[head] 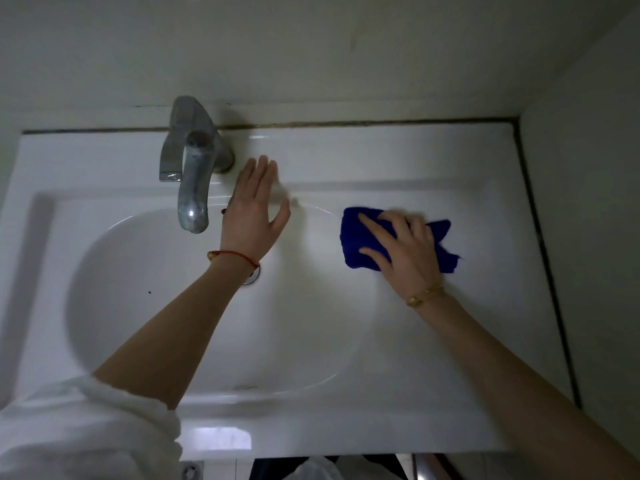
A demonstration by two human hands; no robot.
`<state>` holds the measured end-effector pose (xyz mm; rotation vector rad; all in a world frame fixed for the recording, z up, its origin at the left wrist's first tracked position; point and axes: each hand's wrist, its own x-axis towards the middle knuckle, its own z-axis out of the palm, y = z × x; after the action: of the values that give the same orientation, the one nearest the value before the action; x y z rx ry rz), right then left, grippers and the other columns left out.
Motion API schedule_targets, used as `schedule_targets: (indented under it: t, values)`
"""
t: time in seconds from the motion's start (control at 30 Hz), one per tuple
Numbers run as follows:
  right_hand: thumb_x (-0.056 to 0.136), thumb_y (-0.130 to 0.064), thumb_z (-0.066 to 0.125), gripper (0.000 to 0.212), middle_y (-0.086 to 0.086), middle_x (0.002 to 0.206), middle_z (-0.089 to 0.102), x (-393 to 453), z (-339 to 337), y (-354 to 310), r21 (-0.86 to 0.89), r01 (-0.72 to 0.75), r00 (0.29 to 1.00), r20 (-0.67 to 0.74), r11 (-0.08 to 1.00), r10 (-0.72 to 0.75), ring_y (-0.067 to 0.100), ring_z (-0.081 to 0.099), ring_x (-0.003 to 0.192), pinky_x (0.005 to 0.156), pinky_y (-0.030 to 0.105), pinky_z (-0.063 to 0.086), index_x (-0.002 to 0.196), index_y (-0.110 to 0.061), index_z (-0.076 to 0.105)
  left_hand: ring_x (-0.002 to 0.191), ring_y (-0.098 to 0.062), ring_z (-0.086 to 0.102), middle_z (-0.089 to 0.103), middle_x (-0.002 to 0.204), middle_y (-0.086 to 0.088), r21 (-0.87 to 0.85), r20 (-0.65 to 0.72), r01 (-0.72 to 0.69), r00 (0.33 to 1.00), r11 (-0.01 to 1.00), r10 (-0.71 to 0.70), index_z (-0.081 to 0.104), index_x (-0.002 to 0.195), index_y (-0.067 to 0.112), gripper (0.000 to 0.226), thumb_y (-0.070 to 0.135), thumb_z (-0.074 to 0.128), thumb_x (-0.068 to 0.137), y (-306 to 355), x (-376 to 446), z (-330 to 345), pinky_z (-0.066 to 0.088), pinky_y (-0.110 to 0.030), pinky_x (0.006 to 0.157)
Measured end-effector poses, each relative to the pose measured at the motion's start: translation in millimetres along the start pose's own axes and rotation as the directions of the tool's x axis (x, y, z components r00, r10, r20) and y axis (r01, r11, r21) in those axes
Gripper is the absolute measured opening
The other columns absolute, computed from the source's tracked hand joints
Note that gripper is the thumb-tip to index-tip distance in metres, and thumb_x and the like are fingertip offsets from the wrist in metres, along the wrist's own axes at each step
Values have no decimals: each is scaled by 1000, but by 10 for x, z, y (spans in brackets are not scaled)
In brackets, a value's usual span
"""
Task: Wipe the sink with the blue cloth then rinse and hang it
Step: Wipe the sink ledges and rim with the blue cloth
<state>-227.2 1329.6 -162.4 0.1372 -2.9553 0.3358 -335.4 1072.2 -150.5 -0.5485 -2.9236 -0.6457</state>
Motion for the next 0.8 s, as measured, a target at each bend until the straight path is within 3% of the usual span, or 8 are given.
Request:
schedule_targets:
  t: [0.2,0.33,0.5,0.67,0.8]
  values:
    - [96,-44,46,48,14,126,52,591,-359,66,125,-203,956,-191,971,224,35,44,104,86,42,38,139,-22,48,146,-29,31,44,151,-16,-4,-56,-19,998,1000,19,42,146,3,56,33,51,100,43,161,-53,30,-42,119]
    - [94,-55,41,54,11,126,55,1325,-115,-264,-14,-63,991,-121,998,61,36,49,103,83,43,39,137,-24,51,147,-28,28,37,155,-15,18,-31,-23,999,1000,23,35,151,4,58,34,47,103,55,301,-37,27,-40,120]
    - [94,-54,44,52,11,124,56,1273,-21,-5,-99,38,988,-142,994,-52,36,48,104,84,45,40,138,-25,51,150,-22,21,30,160,-9,36,-16,-47,999,998,47,31,153,9,55,34,40,105,-104,315,27,25,-37,121]
    - [92,-55,50,53,13,121,55,1083,-125,437,-81,-138,973,-199,987,120,38,45,109,86,47,38,136,-25,52,150,-23,22,33,159,-8,-56,-56,-63,997,996,60,35,152,8,53,30,44,104,-141,327,83,23,-37,122]
    - [93,-57,48,51,10,119,58,1348,64,-102,-78,-50,973,-229,996,31,34,49,106,87,43,37,132,-26,57,151,-21,18,30,160,-7,-84,-39,-66,997,994,63,33,153,10,54,31,43,105,-162,322,97,21,-39,123]
